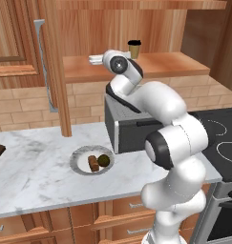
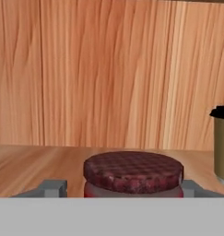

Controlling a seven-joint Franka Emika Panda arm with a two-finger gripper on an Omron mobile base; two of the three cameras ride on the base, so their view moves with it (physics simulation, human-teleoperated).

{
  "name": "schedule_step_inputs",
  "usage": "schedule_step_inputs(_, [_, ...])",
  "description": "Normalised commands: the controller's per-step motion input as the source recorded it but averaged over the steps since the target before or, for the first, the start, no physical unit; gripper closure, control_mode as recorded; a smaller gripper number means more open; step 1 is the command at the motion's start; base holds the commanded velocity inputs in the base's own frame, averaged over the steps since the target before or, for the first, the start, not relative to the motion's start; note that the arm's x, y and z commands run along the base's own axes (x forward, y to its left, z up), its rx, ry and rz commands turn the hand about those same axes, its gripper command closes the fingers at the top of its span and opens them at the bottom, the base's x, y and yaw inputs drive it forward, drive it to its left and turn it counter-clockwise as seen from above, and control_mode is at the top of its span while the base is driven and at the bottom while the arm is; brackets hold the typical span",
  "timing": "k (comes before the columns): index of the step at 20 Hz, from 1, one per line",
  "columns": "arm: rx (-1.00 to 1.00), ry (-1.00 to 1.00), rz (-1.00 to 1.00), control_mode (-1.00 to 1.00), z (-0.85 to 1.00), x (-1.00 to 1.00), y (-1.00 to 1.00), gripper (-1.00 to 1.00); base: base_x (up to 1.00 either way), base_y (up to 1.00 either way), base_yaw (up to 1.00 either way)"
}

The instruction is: Pick the avocado and bread from the counter and place them on the plate. Then pick the jam from the cabinet and place it next to the plate. Lastly close the cabinet door.

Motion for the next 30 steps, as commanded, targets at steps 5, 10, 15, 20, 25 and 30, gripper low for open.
schedule_step_inputs(5, [0.00, -0.02, 0.00, -1.00, 0.09, -0.17, 0.00, 1.00, 0.00, 0.00, 0.00])
schedule_step_inputs(10, [0.06, -0.08, 0.00, -1.00, 0.53, -0.63, 0.00, 1.00, 0.00, 0.00, 0.00])
schedule_step_inputs(15, [0.07, -0.03, 0.00, -1.00, 0.44, -0.93, -0.10, 1.00, 0.00, 0.00, 0.00])
schedule_step_inputs(20, [0.07, 0.02, -0.02, -1.00, 0.33, -1.00, -0.20, 1.00, 0.00, 0.00, 0.00])
schedule_step_inputs(25, [0.07, 0.05, -0.01, -1.00, 0.35, -1.00, -0.24, 1.00, 0.00, 0.00, 0.00])
schedule_step_inputs(30, [0.01, 0.15, 0.00, -1.00, 0.07, -1.00, -0.16, 1.00, 0.00, 0.00, 0.00])
